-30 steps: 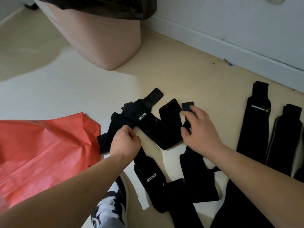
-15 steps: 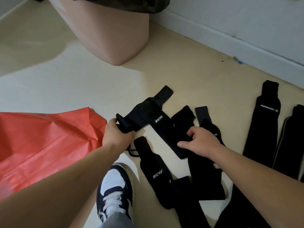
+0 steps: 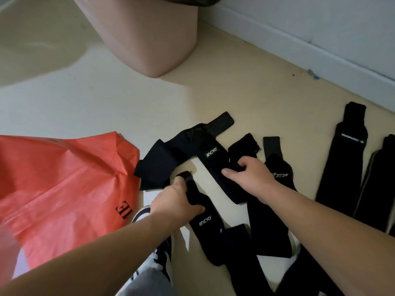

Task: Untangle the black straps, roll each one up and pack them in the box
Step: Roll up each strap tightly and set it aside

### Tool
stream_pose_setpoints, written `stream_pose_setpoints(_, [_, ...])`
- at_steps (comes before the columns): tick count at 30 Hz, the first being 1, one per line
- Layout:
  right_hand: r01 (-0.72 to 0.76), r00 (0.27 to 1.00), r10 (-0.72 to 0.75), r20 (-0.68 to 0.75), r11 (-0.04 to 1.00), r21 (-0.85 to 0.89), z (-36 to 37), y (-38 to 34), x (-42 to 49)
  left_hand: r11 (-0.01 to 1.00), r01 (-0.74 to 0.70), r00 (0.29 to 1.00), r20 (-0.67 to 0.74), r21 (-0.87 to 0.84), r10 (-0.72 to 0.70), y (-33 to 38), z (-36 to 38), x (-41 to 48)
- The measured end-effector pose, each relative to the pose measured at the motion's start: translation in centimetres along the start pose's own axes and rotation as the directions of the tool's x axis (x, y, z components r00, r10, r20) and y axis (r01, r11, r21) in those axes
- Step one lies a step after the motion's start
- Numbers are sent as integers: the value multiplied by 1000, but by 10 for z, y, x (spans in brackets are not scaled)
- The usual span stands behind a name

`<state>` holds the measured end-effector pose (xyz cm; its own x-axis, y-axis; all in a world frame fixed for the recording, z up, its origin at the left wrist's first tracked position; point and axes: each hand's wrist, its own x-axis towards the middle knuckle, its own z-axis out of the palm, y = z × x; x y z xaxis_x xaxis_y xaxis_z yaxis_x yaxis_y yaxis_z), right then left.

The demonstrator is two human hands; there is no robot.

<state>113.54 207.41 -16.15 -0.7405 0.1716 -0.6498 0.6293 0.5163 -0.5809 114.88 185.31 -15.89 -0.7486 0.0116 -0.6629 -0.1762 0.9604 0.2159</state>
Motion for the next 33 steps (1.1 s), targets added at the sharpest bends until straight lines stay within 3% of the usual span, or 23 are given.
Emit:
stream_pose_setpoints(3, [-66,983,70,172,997,-27,-2,-5,-5,998,-46,998,30,-39,47,3,18,-2])
stream_pose_setpoints(7, [-88,938,128,322,987,-137,-10,-5,-13,927,38,999,29,-374,-29,0,25,0])
stream_pose_setpoints(10, [-105,921,135,366,989,-99,-22,-3,-20,681,175,984,96,-711,-153,1,19,-5])
stream_pose_setpoints(12, [-116,893,152,423,987,-109,-26,-1,-24,546,240,965,138,-803,-222,2,11,-8])
stream_pose_setpoints(14, [-124,851,174,496,983,-132,-27,-2,-25,479,271,956,178,-835,-232,4,5,-9])
stream_pose_setpoints(17, [-141,820,188,541,982,-127,-24,-4,-24,481,303,953,253,-823,-169,7,1,-11])
stream_pose_setpoints(22, [-28,882,137,451,970,-241,-7,-1,-28,452,333,937,344,-828,-61,17,5,-15])
stream_pose_setpoints(28, [17,865,56,499,990,-141,7,8,-44,444,323,946,270,-836,-179,13,6,-15])
stream_pose_setpoints(30, [-49,821,76,566,997,-62,11,12,-48,396,357,929,276,-846,-247,12,2,-13])
stream_pose_setpoints(33, [-317,695,146,704,941,117,8,16,-51,309,427,894,346,-850,-285,12,-5,-10])
